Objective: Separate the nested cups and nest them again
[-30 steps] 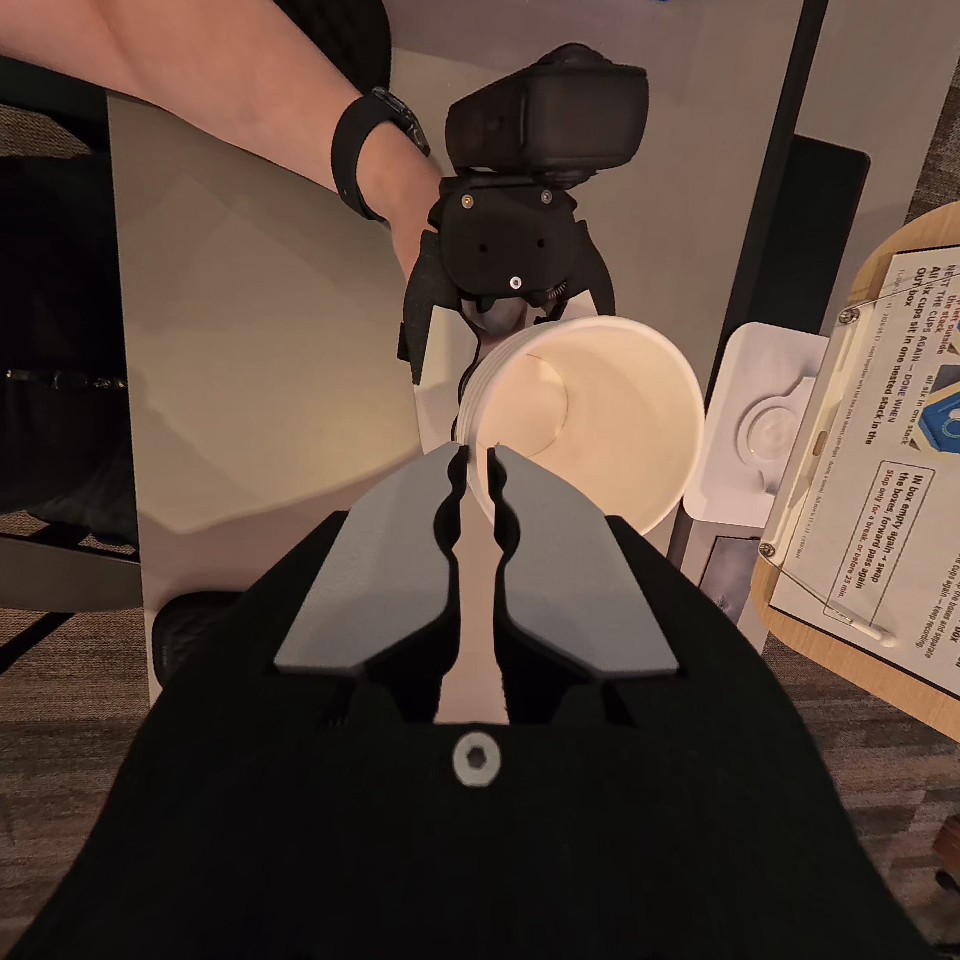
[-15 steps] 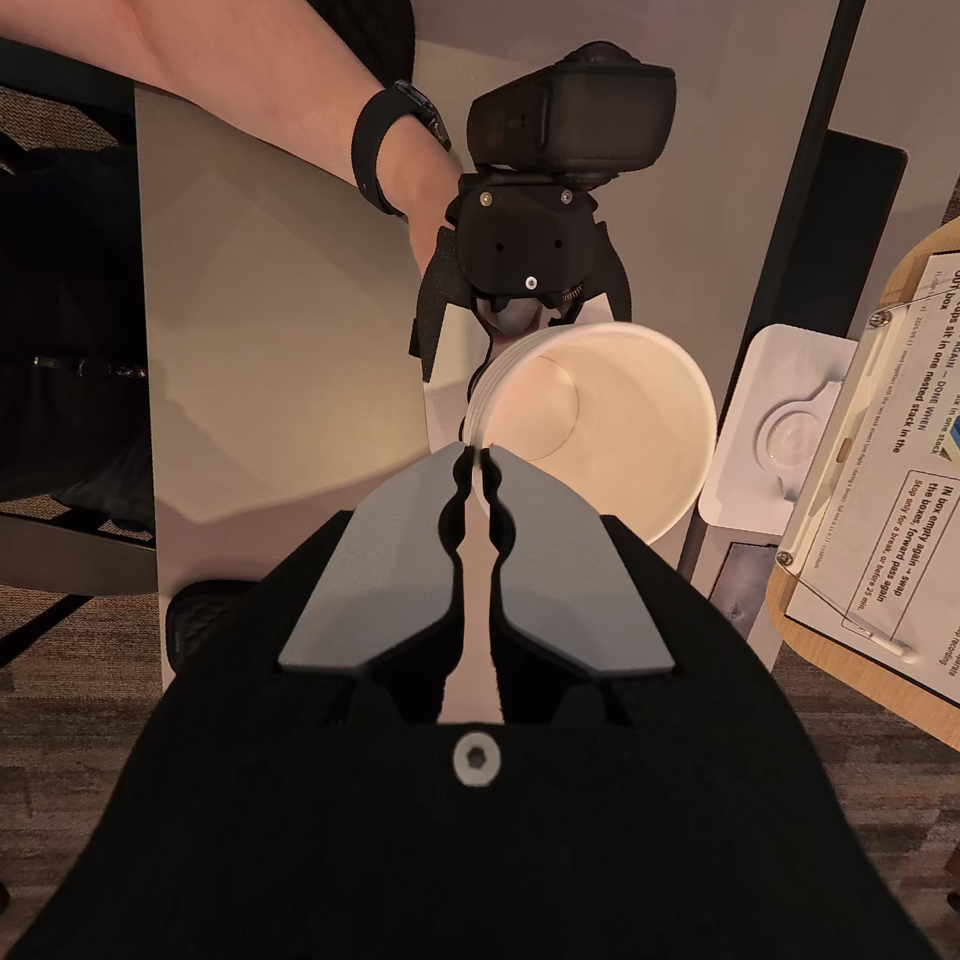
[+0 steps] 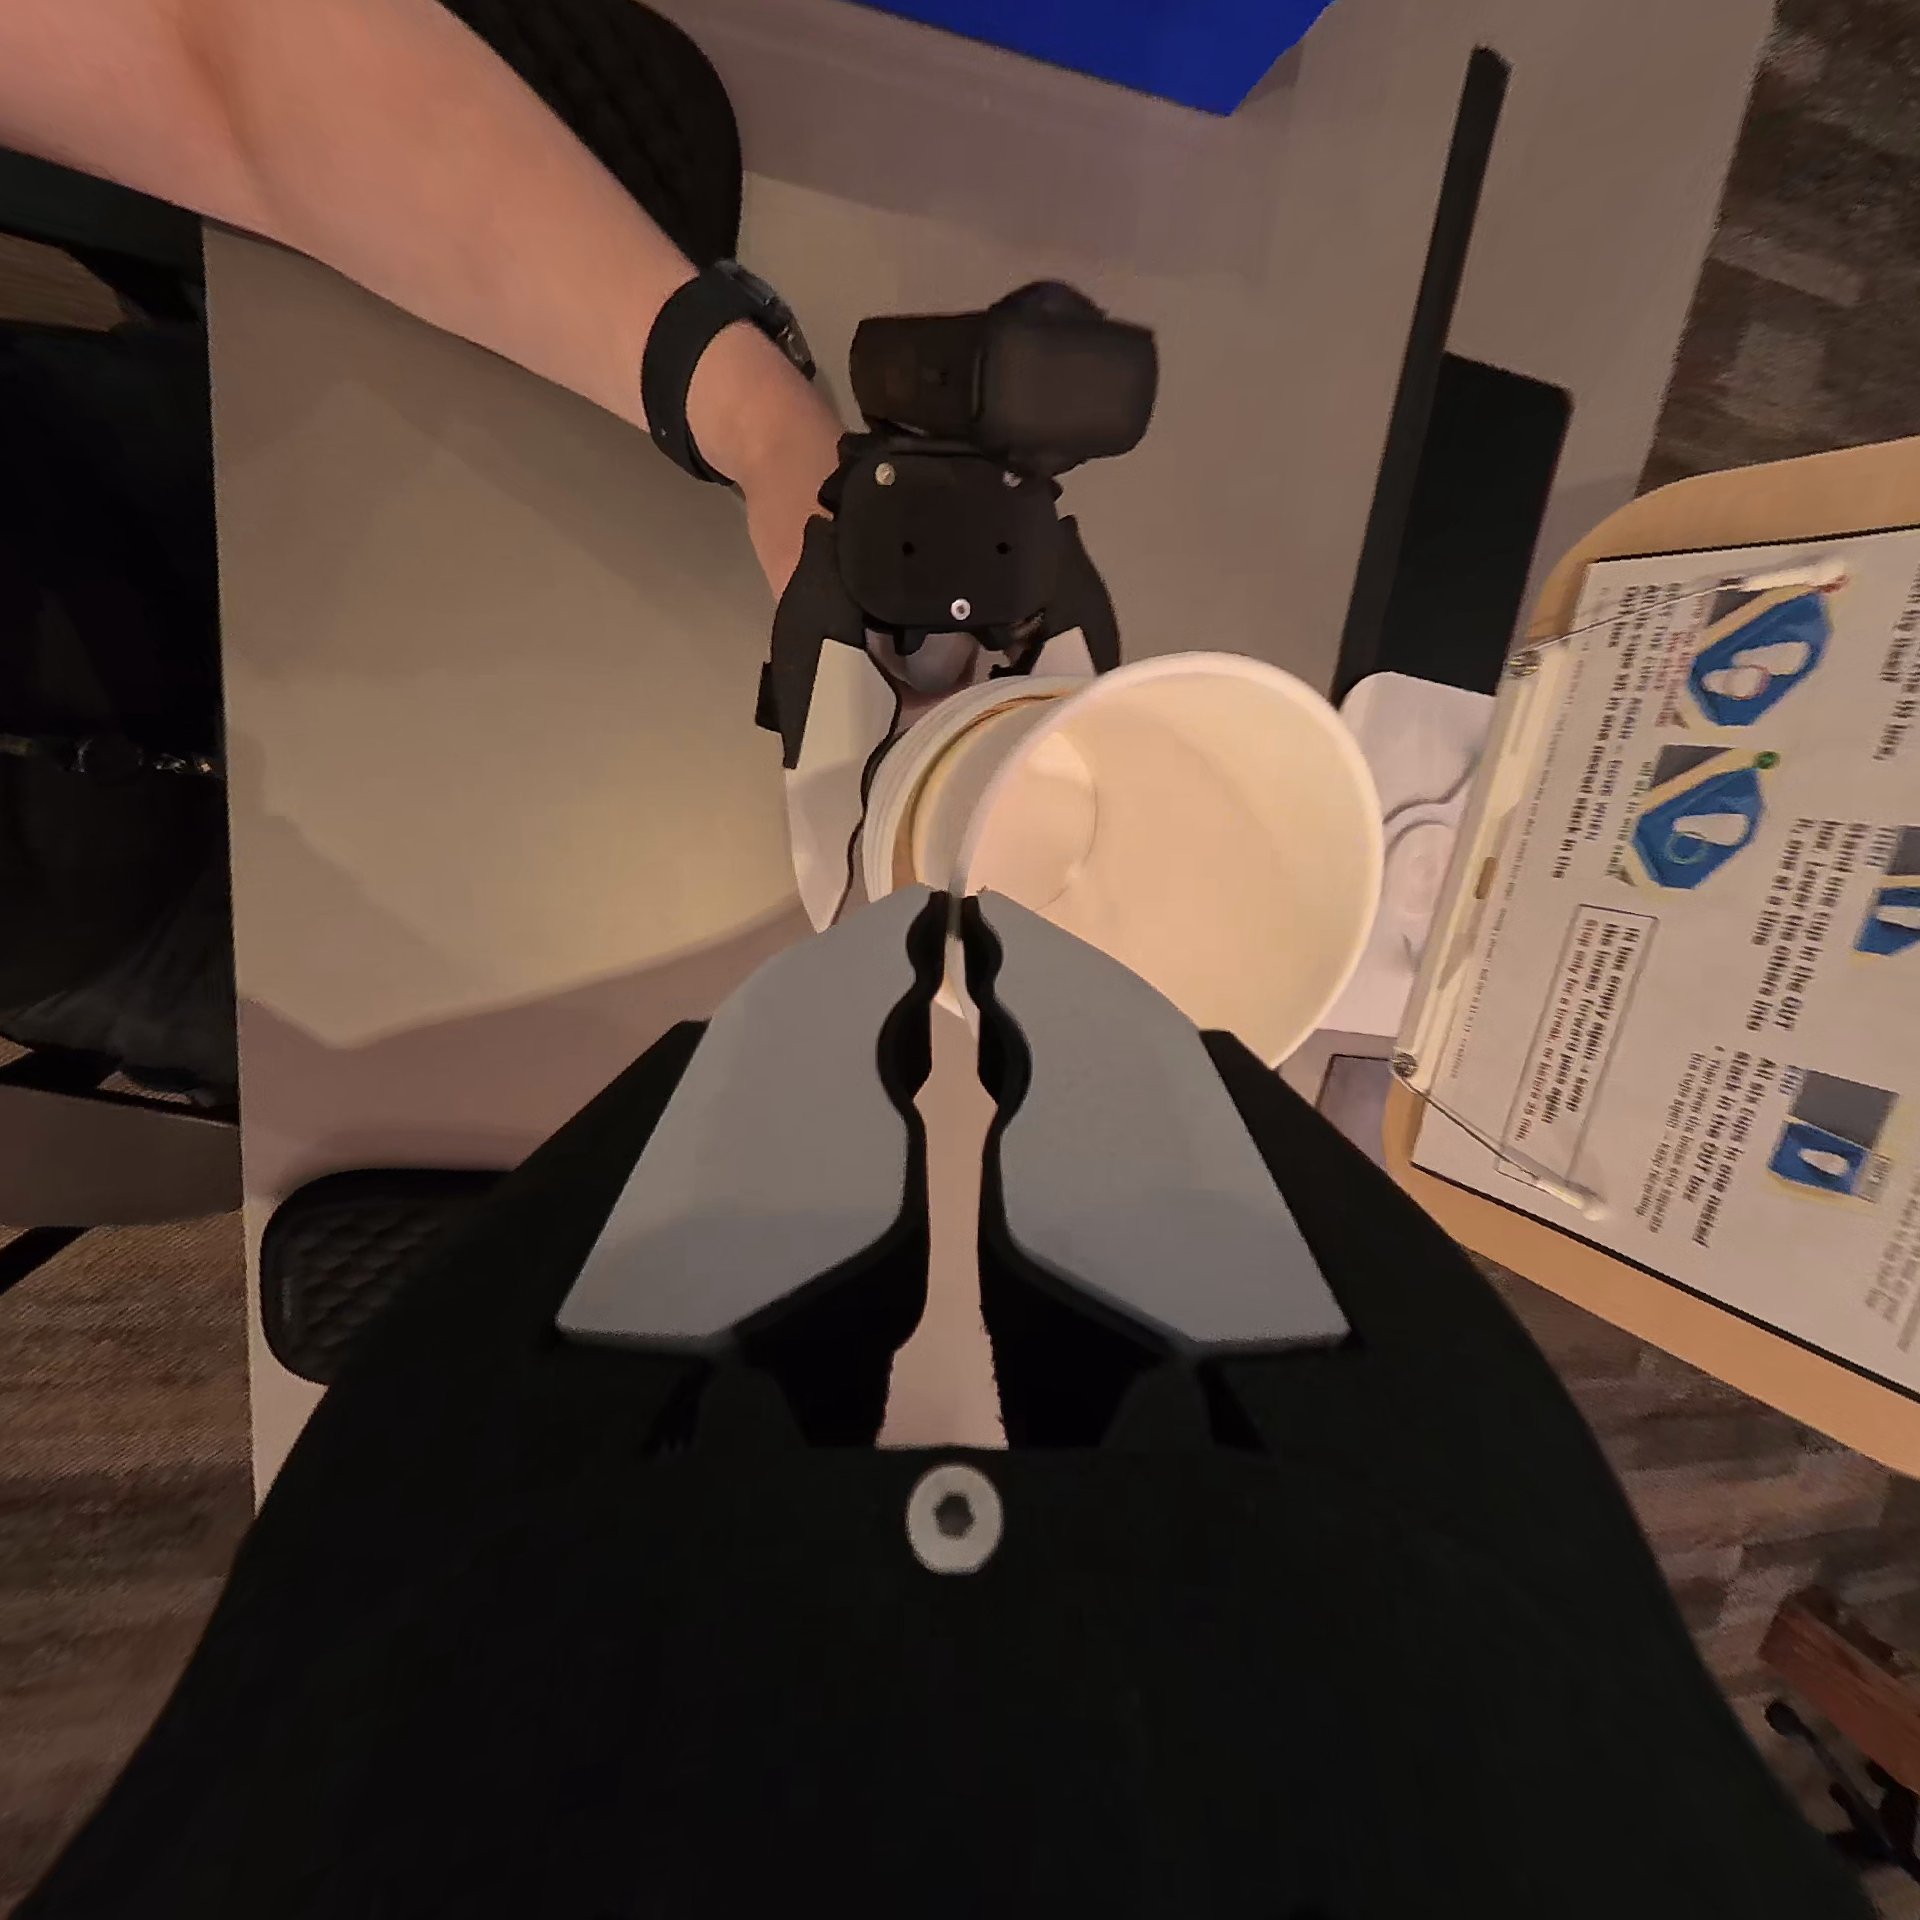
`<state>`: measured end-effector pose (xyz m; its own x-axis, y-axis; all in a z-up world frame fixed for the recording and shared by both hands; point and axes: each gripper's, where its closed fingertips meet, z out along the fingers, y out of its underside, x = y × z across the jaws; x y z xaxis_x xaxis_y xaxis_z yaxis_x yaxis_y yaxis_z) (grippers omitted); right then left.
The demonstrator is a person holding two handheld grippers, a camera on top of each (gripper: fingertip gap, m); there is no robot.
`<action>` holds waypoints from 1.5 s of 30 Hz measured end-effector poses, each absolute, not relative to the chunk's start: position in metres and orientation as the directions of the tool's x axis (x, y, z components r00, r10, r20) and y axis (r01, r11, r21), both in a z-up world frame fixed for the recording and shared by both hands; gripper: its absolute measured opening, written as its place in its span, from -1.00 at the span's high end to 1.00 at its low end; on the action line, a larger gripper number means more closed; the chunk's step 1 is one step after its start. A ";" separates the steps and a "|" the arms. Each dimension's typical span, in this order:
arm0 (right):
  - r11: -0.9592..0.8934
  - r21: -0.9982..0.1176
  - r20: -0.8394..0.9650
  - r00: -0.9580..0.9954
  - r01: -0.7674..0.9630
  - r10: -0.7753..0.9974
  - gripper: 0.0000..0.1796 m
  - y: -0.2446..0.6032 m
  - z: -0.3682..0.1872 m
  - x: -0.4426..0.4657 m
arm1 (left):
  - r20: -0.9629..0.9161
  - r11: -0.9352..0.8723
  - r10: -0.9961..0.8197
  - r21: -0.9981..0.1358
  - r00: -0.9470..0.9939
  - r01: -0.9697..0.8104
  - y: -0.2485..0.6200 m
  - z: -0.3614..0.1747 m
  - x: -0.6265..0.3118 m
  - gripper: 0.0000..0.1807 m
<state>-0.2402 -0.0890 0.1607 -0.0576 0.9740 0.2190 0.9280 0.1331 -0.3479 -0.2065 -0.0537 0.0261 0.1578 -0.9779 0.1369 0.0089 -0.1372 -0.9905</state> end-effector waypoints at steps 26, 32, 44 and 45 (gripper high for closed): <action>-0.663 -0.304 0.330 0.729 0.684 0.600 0.97 -0.083 0.136 0.182 | 0.181 -0.179 -0.968 -0.983 0.172 0.028 -0.045 0.023 -0.211 -0.11; -0.723 -0.244 0.318 0.758 0.646 0.570 0.97 -0.084 0.079 0.229 | 0.196 -0.193 -0.964 -0.981 0.182 0.033 -0.040 0.021 -0.214 -0.11; -0.731 -0.196 0.280 0.752 0.653 0.597 0.97 -0.072 -0.008 0.249 | 0.192 -0.192 -0.963 -0.981 0.190 0.021 -0.038 0.017 -0.213 -0.11; -0.730 -0.191 0.286 0.749 0.656 0.598 0.97 -0.071 -0.014 0.250 | 0.192 -0.191 -0.963 -0.981 0.190 0.022 -0.038 0.017 -0.214 -0.11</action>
<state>0.2501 -0.0710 -0.0142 0.7485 0.5982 0.2861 0.6563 -0.7298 -0.1914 -0.2136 -0.0383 0.0174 0.1904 -0.9627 0.1920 0.0223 -0.1913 -0.9813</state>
